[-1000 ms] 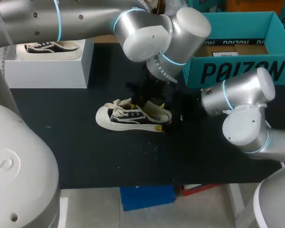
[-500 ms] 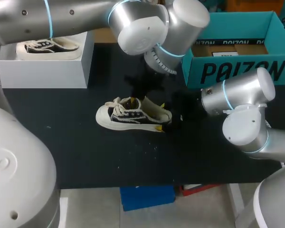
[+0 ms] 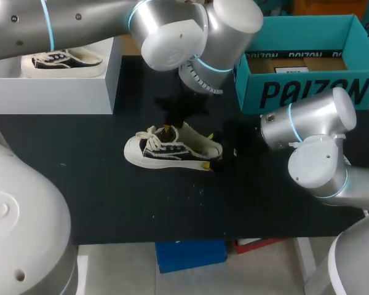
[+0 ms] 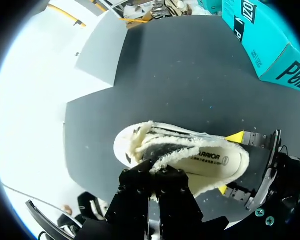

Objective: Take the shoe out of the shoebox, open the shoe tongue, remove and reinsert the insole, then place the shoe into the shoebox

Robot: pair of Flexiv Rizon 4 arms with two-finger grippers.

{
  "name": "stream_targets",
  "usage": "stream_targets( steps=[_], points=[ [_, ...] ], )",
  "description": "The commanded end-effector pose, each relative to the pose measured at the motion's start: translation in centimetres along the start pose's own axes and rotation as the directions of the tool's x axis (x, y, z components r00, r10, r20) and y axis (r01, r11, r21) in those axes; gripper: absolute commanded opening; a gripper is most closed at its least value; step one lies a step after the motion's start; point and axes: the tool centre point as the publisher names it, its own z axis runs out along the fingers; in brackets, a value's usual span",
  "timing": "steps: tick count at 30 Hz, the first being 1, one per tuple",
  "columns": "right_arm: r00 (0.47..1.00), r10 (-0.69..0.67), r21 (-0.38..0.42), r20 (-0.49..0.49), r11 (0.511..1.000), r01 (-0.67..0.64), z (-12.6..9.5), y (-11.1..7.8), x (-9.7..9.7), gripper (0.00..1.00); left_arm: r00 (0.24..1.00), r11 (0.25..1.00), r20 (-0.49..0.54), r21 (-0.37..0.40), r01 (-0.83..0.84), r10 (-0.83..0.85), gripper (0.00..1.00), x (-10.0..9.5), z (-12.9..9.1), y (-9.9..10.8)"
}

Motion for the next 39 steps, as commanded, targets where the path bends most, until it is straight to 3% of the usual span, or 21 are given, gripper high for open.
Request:
stream_targets(
  steps=[1, 16, 33, 35, 37, 39],
  points=[
    [1.0, 0.001, 0.003, 0.002, 1.0, -0.001, 0.5, -0.1, -0.1, 0.0, 0.999, 1.0, -0.043, 0.014, 0.006, -0.005, 0.0, -1.5, 0.1, 0.6],
    [1.0, 0.001, 0.003, 0.002, 1.0, -0.001, 0.5, -0.1, -0.1, 0.0, 0.997, 0.999, -0.063, 0.02, 0.049, -0.047, 0.0, -4.1, 1.4, 1.7],
    [1.0, 0.001, 0.003, 0.002, 1.0, -0.001, 0.5, -0.1, -0.1, 0.0, 0.994, 0.995, -0.05, -0.033, 0.092, -0.093, 0.0, -6.2, 4.0, 2.9],
    [1.0, 0.001, 0.003, 0.002, 1.0, -0.001, 0.5, -0.1, -0.1, 0.0, 0.994, 0.995, -0.046, -0.042, 0.095, -0.097, 0.33, -6.4, 4.4, 3.0],
    [1.0, 0.001, 0.003, 0.002, 1.0, -0.001, 0.5, -0.1, -0.1, 0.0, 0.994, 0.994, -0.046, -0.048, 0.098, -0.1, 0.47, -6.7, 4.8, 3.1],
    [1.0, 0.001, 0.003, 0.002, 1.0, -0.001, 0.5, -0.1, -0.1, 0.0, 0.993, 0.993, -0.046, -0.054, 0.102, -0.104, 1.0, -6.9, 5.0, 3.2]
  ],
)
